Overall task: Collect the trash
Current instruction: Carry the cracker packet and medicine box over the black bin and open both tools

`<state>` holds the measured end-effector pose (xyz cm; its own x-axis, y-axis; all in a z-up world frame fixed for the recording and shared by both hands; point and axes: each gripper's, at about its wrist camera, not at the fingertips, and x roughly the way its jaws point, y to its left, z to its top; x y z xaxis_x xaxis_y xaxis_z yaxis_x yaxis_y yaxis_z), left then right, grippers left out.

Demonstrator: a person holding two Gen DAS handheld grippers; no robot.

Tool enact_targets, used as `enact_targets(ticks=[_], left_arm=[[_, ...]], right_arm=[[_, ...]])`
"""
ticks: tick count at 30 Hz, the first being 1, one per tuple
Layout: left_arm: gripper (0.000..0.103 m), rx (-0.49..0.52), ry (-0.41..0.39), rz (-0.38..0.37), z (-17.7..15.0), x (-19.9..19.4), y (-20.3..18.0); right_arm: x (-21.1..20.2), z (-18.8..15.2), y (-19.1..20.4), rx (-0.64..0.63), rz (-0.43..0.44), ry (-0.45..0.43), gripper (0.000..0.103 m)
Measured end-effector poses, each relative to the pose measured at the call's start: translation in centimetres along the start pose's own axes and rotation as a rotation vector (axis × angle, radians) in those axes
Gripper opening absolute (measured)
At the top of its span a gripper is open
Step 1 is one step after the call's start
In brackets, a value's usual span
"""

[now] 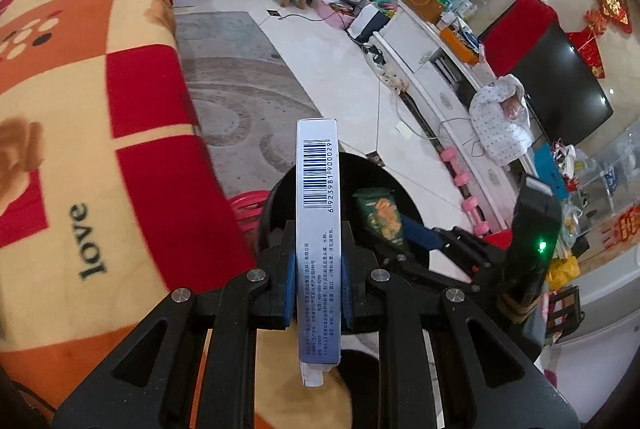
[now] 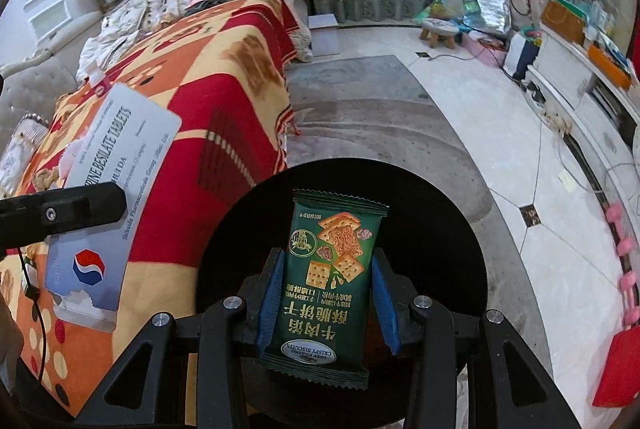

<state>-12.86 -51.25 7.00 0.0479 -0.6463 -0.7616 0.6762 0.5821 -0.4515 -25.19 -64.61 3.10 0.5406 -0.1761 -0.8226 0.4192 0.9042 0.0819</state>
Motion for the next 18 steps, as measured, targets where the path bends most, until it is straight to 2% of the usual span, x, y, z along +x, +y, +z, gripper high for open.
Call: enact_targets(ticks=[10, 12, 13, 14, 17, 18], left_arm=[[0.018, -0.037, 0.008, -0.033, 0.5, 1.6, 0.1], [0.031, -0.038, 0.004, -0.043, 0.7, 1.7, 0.1], [0.044, -0.04, 0.0, -0.052, 0.7, 1.7, 0.0], [0.053, -0.041, -0.003, -0.054, 0.7, 1.7, 0.1], [0.054, -0.036, -0.008, -0.045, 0.6, 1.5, 0.0], [0.054, -0.031, -0.01, -0.039, 0.6, 1.4, -0.1]], right_arm=[[1.0, -0.2, -1.3, 0.031, -0.005, 0.017, 0.04], [1.1, -0.1, -1.4, 0.036, -0.006, 0.019, 0.04], [1.3, -0.1, -1.2, 0.041, -0.007, 0.021, 0.04], [1.4, 0.0, -1.2, 0.043, -0.006, 0.023, 0.04], [1.6, 0.1, -1.4, 0.054, -0.008, 0.026, 0.041], [1.6, 0.0, -1.4, 0.058, -0.011, 0.026, 0.045]])
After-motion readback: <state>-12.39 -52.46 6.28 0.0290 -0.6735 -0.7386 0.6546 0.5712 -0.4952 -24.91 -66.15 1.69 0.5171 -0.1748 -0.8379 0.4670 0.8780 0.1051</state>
